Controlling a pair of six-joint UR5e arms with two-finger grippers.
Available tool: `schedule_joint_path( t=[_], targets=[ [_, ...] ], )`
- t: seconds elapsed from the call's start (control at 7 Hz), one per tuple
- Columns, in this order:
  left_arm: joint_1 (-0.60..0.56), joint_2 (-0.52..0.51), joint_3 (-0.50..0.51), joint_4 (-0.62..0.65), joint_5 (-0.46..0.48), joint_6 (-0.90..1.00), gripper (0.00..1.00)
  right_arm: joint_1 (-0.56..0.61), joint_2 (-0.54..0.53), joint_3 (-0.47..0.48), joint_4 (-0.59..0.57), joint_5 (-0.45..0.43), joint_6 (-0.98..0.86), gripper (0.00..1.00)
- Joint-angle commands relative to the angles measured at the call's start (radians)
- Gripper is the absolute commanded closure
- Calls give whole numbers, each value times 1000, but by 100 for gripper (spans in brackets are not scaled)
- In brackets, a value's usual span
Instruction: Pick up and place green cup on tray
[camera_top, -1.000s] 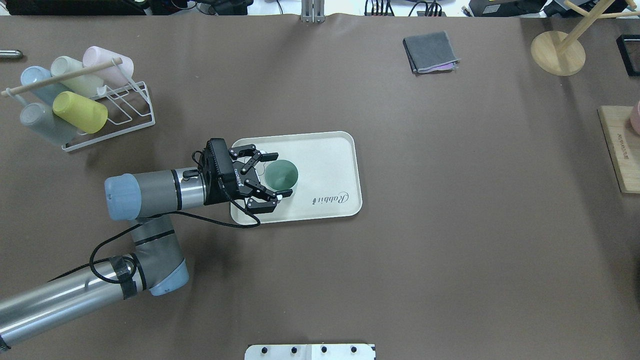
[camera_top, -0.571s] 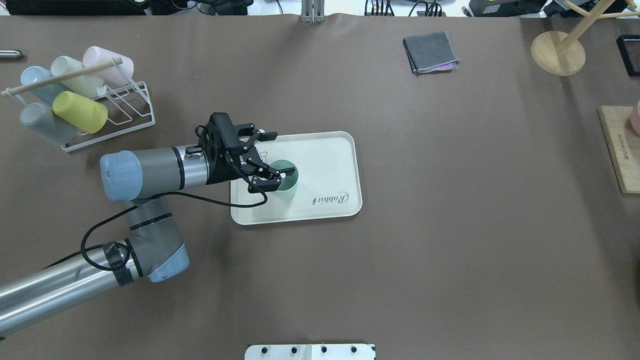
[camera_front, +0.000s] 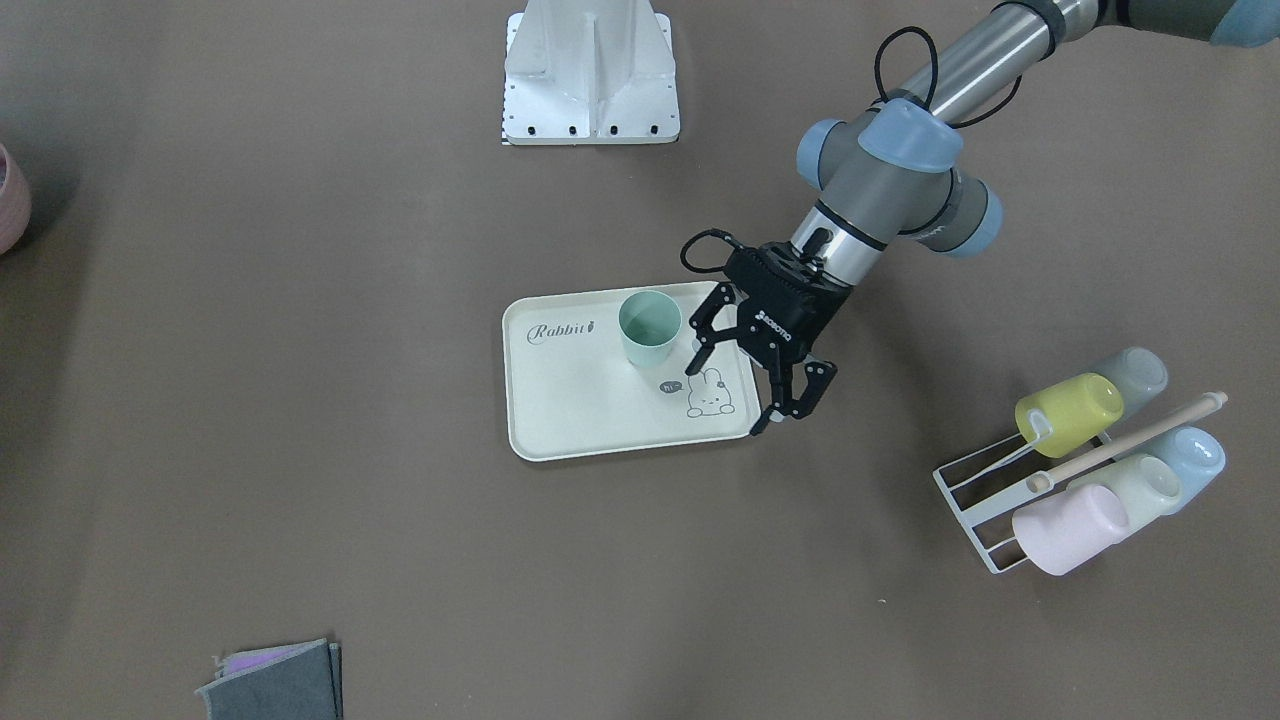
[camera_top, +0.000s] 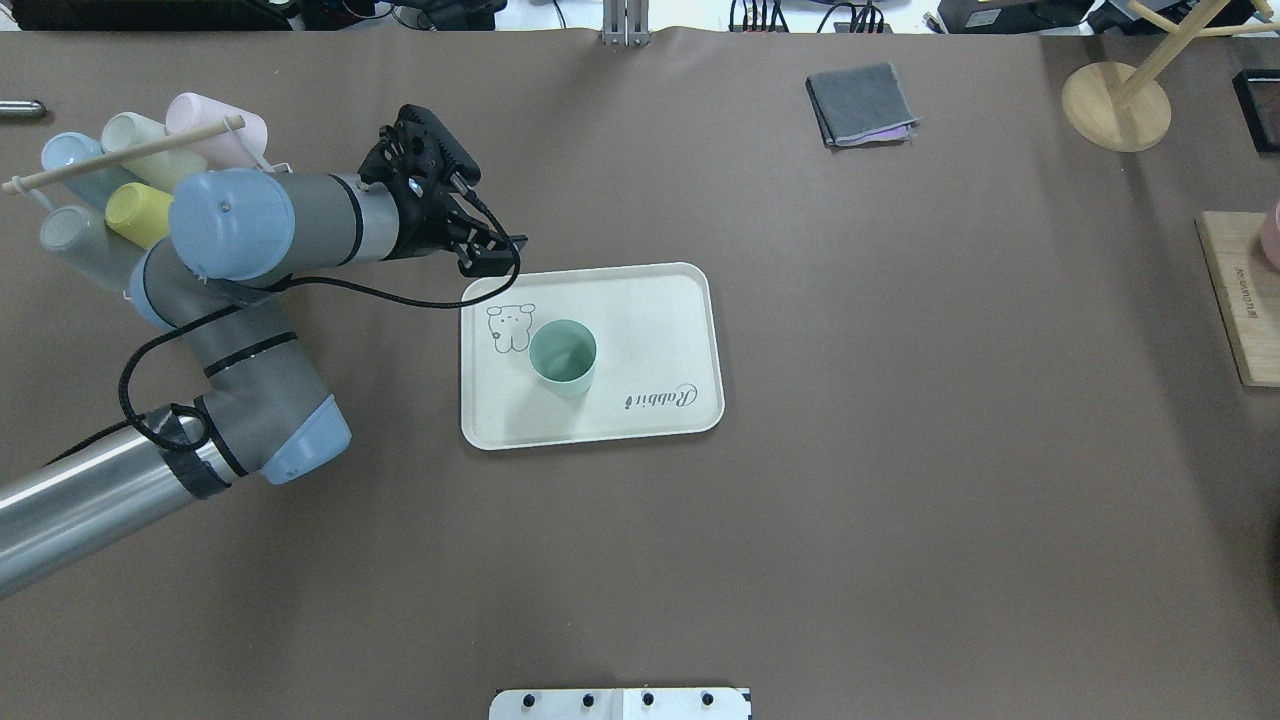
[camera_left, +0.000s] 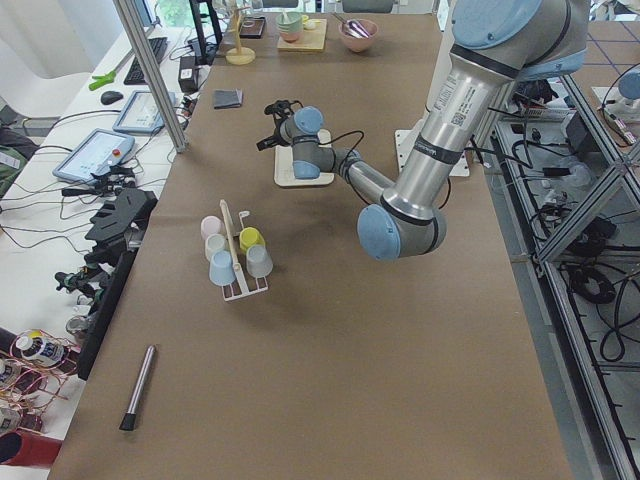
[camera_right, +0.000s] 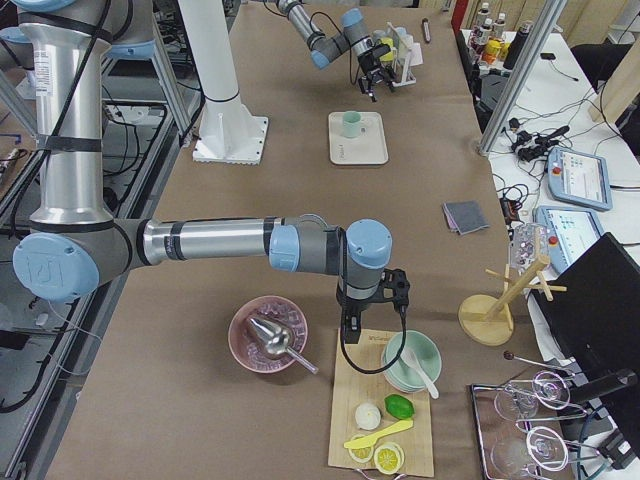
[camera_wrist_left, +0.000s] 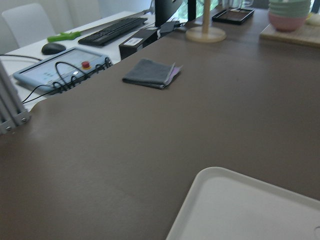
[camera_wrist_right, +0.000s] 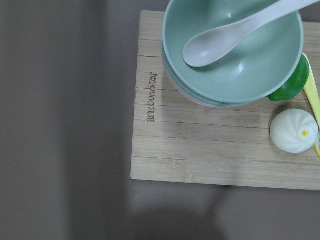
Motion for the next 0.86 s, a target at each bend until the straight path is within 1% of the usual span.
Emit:
schedule_joint_path(
  t=[0.0, 0.14, 0.29, 0.43, 0.57, 0.71],
  targets=[
    [-94, -2, -56, 288, -2, -1, 1, 0, 0, 0, 1, -3, -4, 0],
    [-151, -2, -113, 444, -3, -1, 1, 0, 2, 2, 3, -3, -4, 0],
    [-217, -3, -168, 636, -5, -1, 1, 0, 2, 2, 3, -3, -6, 0],
    [-287, -5, -208, 771, -5, -1, 1, 0, 2, 2, 3, -3, -6, 0],
    [-365, 1, -240, 858, -16, -1, 1, 0, 2, 2, 3, -3, -6, 0],
    [-433, 38, -245, 890, -133, -1, 1, 0, 2, 2, 3, -3, -4, 0]
  ],
)
